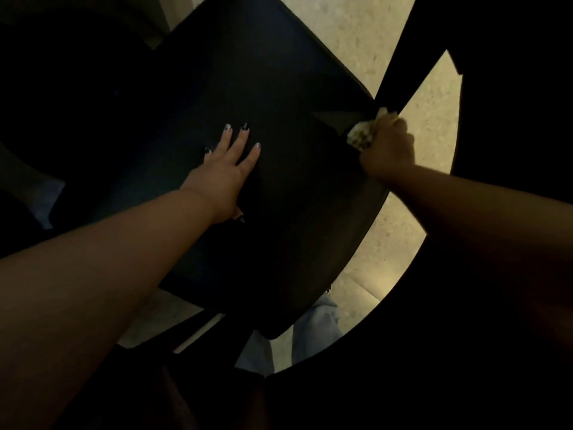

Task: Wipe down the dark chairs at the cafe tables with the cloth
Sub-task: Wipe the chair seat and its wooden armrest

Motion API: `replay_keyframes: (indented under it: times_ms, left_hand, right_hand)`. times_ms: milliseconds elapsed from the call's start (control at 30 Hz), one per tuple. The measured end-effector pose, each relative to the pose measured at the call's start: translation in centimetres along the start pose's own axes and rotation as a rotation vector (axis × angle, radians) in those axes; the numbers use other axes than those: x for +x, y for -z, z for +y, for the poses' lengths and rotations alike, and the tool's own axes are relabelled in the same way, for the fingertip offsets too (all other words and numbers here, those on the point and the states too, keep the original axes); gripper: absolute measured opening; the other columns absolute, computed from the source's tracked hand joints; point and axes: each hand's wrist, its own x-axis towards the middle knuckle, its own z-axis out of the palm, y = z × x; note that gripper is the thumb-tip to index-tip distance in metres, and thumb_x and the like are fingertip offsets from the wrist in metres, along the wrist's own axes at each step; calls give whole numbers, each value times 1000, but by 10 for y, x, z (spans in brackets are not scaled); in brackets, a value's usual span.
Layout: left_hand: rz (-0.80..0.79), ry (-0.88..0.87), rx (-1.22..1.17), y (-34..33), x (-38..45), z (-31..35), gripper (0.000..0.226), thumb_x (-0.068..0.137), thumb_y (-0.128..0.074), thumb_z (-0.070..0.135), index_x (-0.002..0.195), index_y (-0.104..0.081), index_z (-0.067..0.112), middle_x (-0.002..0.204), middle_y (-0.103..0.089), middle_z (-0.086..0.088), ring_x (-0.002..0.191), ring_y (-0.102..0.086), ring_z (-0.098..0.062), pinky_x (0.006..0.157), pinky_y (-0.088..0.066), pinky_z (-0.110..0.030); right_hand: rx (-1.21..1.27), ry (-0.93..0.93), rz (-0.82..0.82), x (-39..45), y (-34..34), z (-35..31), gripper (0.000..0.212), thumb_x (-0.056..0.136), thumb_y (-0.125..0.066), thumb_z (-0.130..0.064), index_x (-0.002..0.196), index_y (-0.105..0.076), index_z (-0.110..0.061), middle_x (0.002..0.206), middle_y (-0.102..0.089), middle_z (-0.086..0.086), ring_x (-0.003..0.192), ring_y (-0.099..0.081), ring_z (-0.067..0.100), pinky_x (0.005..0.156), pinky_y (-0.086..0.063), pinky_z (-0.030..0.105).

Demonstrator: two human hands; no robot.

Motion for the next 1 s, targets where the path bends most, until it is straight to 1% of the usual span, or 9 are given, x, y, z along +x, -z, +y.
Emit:
replay_keyframes:
  times_ms: [167,400,500,567,633,700,767,867,1000]
  left_hand:
    - [-17,-5,11,6,-3,4,128,70,-85,29,154,11,22,157,32,-6,143,29,-30,119,-11,-54]
    - [-15,4,-10,6,-4,6,127,70,-85,28,154,11,23,157,31,-4,144,29,-29,119,-13,-54]
    - [-13,-1,-14,5,-4,4,128,70,-85,29,154,11,24,157,33,-3,144,28,-28,119,-15,-53]
    - [4,-17,-4,4,-4,1,128,70,-84,32,153,13,25,156,34,-4,144,28,-28,118,-14,-52]
    - [26,-11,47,2,-6,-1,129,71,-83,40,152,17,26,154,36,-8,144,28,-30,118,-8,-52]
    - [57,51,96,-1,-10,-7,133,68,-80,53,151,20,30,152,38,-10,141,32,-35,114,-5,-63]
    - [17,109,48,-1,-17,-16,139,60,-83,57,149,22,37,150,42,-5,138,36,-36,108,-4,-72]
    - [-51,97,30,-4,-22,-29,143,57,-86,53,146,25,41,148,45,-1,137,39,-36,107,-6,-73]
    - [-46,91,39,-5,-20,-25,144,56,-87,50,148,22,38,148,45,-3,136,40,-37,105,-4,-75]
  right_hand:
    - [15,151,-140,-83,-36,-14,66,75,-70,-39,131,-45,-15,128,-49,13,112,-52,37,93,-44,45]
    - [58,211,-644,-192,-96,-47,49,83,-69,-37,119,-49,-11,118,-49,13,105,-55,32,91,-45,37]
    - [57,250,-768,-159,-73,-51,40,84,-68,-39,106,-58,-7,106,-59,13,92,-60,21,71,-47,23]
    - [123,260,-624,-117,-40,-49,35,82,-68,-42,98,-61,-11,95,-63,7,85,-64,19,69,-48,25]
    - [117,276,-298,-70,-7,-45,39,79,-71,-38,110,-60,-15,105,-63,7,92,-64,22,80,-54,36]
    - [49,237,-31,-23,18,-39,49,75,-70,-18,121,-54,-16,121,-56,11,106,-59,30,89,-51,43]
    - [36,156,23,13,29,-33,56,74,-67,-6,127,-49,-12,131,-47,17,114,-52,39,91,-49,45]
    - [31,96,14,24,10,-32,59,80,-64,-9,133,-40,-11,138,-36,19,117,-48,43,92,-44,45]
    - [68,336,40,-37,-40,-47,57,83,-58,-8,137,-39,-12,143,-35,19,124,-45,39,104,-41,45]
